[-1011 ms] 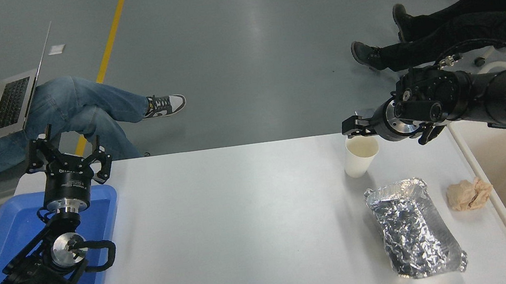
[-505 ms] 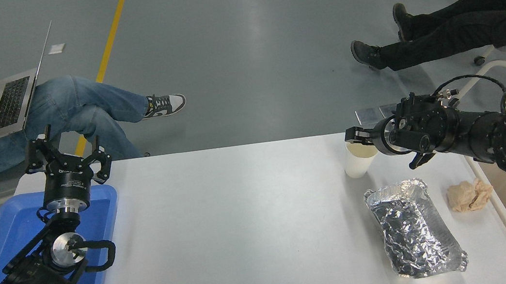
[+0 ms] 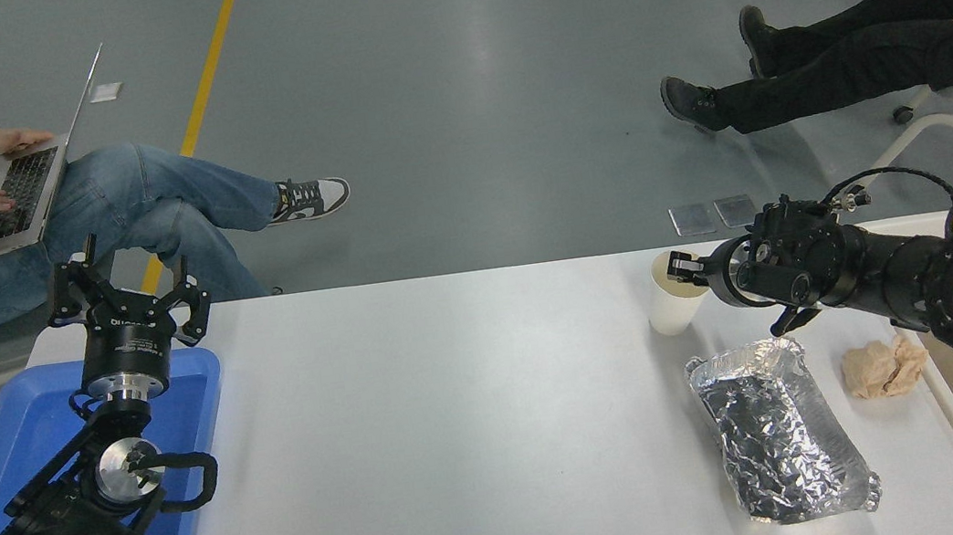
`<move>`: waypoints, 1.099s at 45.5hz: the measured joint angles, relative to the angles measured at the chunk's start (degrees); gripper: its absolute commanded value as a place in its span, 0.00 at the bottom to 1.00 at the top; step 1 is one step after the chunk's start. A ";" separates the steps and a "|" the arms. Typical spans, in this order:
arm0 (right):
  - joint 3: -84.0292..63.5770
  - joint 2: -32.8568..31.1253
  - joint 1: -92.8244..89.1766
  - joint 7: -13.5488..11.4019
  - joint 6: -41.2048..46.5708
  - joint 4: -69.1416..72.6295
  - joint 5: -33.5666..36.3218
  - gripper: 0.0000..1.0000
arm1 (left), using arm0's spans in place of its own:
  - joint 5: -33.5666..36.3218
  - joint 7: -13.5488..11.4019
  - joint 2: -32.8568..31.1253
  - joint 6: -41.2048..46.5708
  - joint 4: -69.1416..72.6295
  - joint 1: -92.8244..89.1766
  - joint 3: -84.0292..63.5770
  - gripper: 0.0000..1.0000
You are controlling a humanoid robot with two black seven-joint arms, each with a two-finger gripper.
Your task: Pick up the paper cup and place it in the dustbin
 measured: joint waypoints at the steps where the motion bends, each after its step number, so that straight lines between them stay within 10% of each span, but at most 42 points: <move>1: 0.03 -0.02 -0.01 0.00 0.05 0.00 0.07 0.00 | 0.00 0.00 0.00 0.00 0.00 0.00 0.00 0.99; 28: -0.13 -1.70 2.33 0.01 0.83 3.38 1.52 0.00 | 0.03 0.00 0.00 0.00 0.03 0.00 0.00 0.99; 50: -12.70 -11.12 31.89 0.39 2.15 35.88 1.62 0.00 | 0.06 0.09 0.01 0.00 0.01 -0.01 0.08 0.99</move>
